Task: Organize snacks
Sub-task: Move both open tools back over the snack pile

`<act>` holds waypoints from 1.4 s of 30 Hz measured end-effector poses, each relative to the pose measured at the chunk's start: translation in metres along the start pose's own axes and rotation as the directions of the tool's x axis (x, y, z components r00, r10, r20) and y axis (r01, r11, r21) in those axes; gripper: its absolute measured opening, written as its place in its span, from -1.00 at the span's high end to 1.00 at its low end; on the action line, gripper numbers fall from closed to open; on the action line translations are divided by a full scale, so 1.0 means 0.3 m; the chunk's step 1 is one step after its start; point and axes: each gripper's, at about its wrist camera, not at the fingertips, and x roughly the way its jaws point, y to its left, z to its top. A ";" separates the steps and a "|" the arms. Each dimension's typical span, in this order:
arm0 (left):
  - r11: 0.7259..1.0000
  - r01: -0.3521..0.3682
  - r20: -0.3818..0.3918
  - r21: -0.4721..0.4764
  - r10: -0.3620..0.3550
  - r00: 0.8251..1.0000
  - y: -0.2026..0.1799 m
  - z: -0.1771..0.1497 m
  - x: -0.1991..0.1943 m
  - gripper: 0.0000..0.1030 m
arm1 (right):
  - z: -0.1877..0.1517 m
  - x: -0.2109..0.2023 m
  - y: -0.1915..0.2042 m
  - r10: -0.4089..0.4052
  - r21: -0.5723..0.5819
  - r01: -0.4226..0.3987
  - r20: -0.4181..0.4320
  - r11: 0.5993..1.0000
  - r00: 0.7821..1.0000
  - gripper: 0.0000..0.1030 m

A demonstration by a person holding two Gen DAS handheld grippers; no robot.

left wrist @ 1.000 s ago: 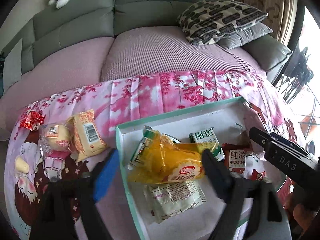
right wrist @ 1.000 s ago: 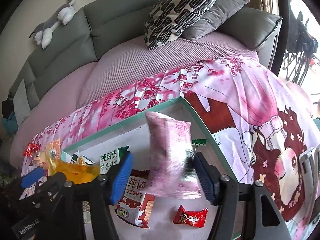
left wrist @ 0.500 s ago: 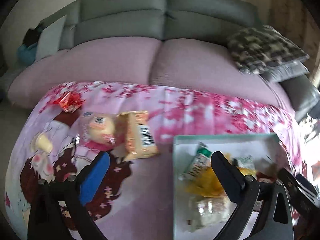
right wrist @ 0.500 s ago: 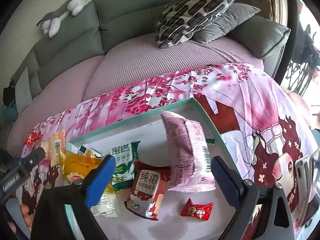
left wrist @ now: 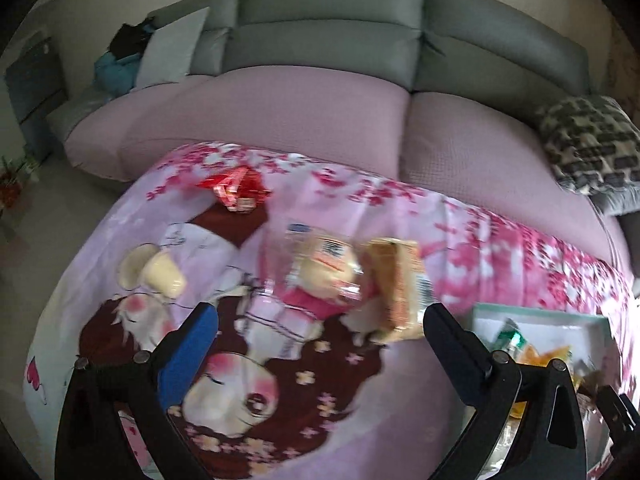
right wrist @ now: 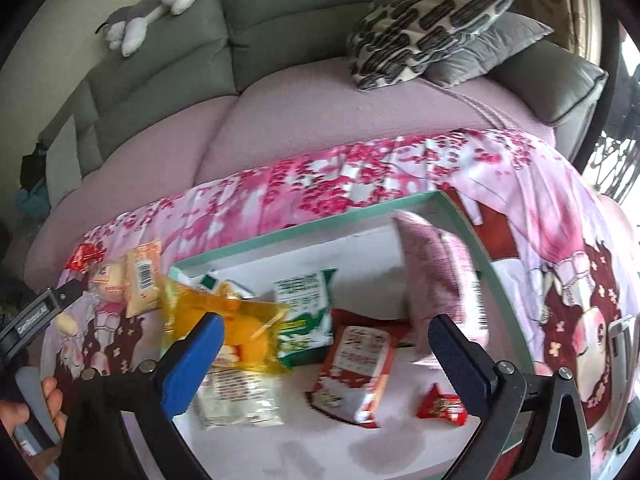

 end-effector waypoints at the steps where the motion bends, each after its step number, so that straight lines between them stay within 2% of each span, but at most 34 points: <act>1: 1.000 -0.008 0.002 -0.011 0.008 1.000 0.018 0.003 0.001 -0.99 | -0.002 0.001 0.010 0.007 -0.004 -0.007 0.000 1.000 1.000 -1.00; 4: 0.998 -0.032 0.014 -0.052 0.032 0.999 0.084 0.015 -0.003 -0.99 | -0.007 0.002 0.063 0.039 -0.031 -0.039 -0.002 0.999 0.999 -1.00; 12: 0.992 -0.068 0.046 -0.110 0.074 0.996 0.216 0.021 -0.027 -0.99 | -0.026 0.013 0.183 0.062 -0.106 -0.063 -0.019 0.992 0.998 -1.00; 21: 0.980 -0.077 0.047 -0.181 0.087 0.995 0.350 0.019 -0.038 -0.99 | -0.046 0.026 0.308 0.089 -0.175 -0.094 -0.036 0.980 0.995 -1.00; 26: 0.975 -0.067 0.062 -0.213 0.082 0.995 0.407 0.021 -0.049 -0.99 | -0.064 0.042 0.395 0.128 -0.213 -0.137 -0.055 0.967 0.990 -1.00; 35: 0.966 -0.058 0.041 -0.252 0.070 0.997 0.505 0.015 -0.039 -0.99 | -0.105 0.072 0.523 0.149 -0.274 -0.165 -0.081 0.948 0.986 -1.00; 39: 0.957 -0.055 0.000 -0.285 0.058 0.998 0.547 0.006 0.006 -0.99 | -0.122 0.090 0.556 0.180 -0.270 -0.204 -0.110 0.941 0.977 -1.00; 42: 0.952 -0.043 -0.037 -0.303 0.034 0.999 0.564 0.000 0.049 -0.99 | -0.137 0.098 0.580 0.177 -0.290 -0.204 -0.117 0.935 0.977 -1.00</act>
